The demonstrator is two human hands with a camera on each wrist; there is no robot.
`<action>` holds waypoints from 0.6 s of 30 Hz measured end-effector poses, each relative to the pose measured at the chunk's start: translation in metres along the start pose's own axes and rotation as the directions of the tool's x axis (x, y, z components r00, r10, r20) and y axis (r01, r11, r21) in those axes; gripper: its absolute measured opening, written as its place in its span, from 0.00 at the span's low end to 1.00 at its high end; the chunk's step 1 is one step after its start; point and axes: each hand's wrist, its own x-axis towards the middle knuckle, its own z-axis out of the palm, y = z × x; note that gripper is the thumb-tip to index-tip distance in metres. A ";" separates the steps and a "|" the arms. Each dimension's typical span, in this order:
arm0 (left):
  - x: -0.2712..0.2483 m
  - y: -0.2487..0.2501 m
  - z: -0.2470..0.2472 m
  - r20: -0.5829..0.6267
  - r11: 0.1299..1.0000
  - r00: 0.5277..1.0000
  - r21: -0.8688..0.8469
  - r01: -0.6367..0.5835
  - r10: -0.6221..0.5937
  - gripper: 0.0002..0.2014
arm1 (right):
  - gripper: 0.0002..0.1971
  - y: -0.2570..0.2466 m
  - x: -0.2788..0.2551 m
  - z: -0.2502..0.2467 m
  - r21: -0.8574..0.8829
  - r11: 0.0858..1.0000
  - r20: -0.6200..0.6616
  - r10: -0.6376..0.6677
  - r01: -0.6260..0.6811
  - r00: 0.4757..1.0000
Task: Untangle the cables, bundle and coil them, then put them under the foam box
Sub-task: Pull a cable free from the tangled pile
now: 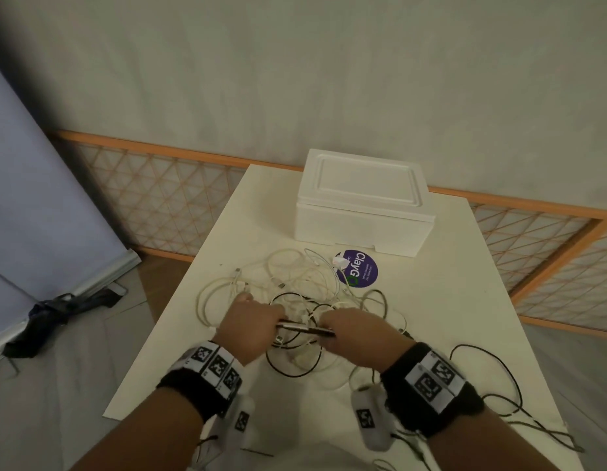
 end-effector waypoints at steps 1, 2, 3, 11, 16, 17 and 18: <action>-0.003 -0.013 -0.002 0.020 0.998 0.998 0.029 0.051 -0.052 0.08 | 0.10 0.014 -0.004 -0.002 -0.025 0.999 0.015 0.024 -0.024 1.000; -0.006 -0.024 -0.004 0.012 0.994 0.995 0.050 0.095 -0.096 0.09 | 0.11 0.026 -0.010 -0.004 -0.022 0.998 0.029 0.058 -0.057 0.998; -0.011 -0.035 -0.004 -0.005 0.989 0.991 0.072 0.132 -0.132 0.09 | 0.11 0.037 -0.016 -0.006 0.008 0.996 0.030 0.088 -0.088 0.996; -0.027 -0.033 -0.015 0.444 0.980 0.888 -0.092 0.174 -0.116 0.47 | 0.15 0.024 -0.021 0.005 -0.034 0.999 -0.051 0.040 -0.042 0.998; -0.017 0.036 -0.040 0.246 0.839 0.957 -0.544 0.003 0.156 0.55 | 0.15 -0.005 -0.008 0.016 -0.138 0.990 -0.056 -0.037 0.029 0.998; -0.014 0.049 -0.038 0.226 0.834 0.960 -0.551 -0.014 0.166 0.48 | 0.15 -0.011 -0.006 0.017 -0.159 0.986 -0.058 -0.051 0.042 0.997; -0.012 0.058 -0.034 0.204 0.852 0.968 -0.523 -0.018 0.145 0.40 | 0.14 -0.014 -0.005 0.019 -0.171 0.984 -0.064 -0.055 0.044 0.996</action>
